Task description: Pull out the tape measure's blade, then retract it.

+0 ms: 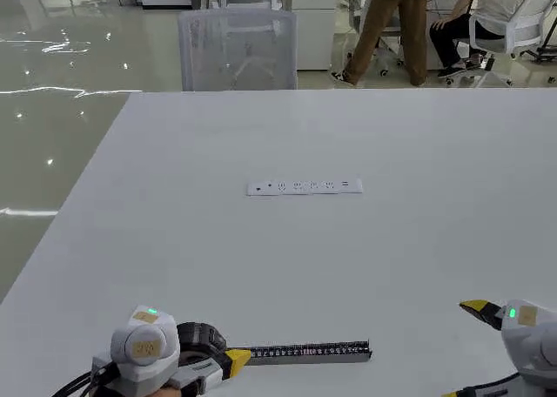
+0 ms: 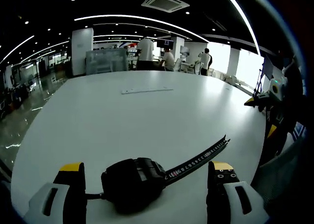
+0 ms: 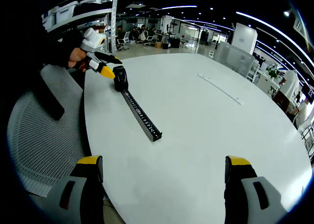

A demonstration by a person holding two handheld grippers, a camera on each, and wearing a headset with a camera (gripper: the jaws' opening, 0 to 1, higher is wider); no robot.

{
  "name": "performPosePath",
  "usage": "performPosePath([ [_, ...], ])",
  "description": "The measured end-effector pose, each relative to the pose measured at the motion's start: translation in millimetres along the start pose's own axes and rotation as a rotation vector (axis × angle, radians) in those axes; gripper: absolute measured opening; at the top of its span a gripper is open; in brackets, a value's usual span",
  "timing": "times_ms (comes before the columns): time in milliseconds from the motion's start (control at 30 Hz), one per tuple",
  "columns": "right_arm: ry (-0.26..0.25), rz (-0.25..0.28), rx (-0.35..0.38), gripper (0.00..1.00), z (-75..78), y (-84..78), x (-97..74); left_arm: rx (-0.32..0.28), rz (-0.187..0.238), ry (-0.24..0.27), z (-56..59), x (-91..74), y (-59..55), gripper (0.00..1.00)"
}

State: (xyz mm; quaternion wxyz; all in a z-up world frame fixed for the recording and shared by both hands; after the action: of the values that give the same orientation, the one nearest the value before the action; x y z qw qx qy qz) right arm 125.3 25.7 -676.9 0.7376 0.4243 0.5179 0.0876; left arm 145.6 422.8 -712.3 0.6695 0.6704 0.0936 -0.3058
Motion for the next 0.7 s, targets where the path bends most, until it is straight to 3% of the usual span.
performPosePath([
  [200, 0.036, -0.014, -0.051, 0.99, 2.7, 12.9, 15.4, -0.034, 0.003, 0.035, -2.8, 5.3, -14.2, 1.00],
  [267, 0.046, -0.019, -0.065, 0.98, 3.7, 15.0, 20.3, -0.064, -0.001, 0.060, -5.0, 5.3, -13.8, 1.00],
  [333, 0.062, -0.029, -0.087, 0.98, 3.9, 18.3, 26.6, -0.051, 0.034, 0.075, -7.0, 6.8, -10.3, 1.00],
  [533, 0.127, -0.053, -0.159, 0.94, 2.8, 30.2, 46.0, -0.075, 0.062, 0.056, -4.3, 11.6, -13.6, 1.00],
  [700, 0.178, -0.089, -0.199, 0.90, 5.9, 36.2, 65.1, -0.049, 0.022, 0.059, -2.2, 16.5, -21.0, 1.00],
])
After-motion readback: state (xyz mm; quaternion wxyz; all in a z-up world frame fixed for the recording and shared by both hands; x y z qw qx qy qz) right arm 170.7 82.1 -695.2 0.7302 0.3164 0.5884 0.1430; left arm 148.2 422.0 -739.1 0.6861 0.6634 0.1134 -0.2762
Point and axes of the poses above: the centre of the closed fingertips' face, and the gripper's own axes: x roughly forward along the fingers, z roughly to its right, y roughly out of its top, the point moved 8 cm from there along -x, roughly backward along the fingers, and after that the axes turned 1 degree about y, right-handed, at the moved point
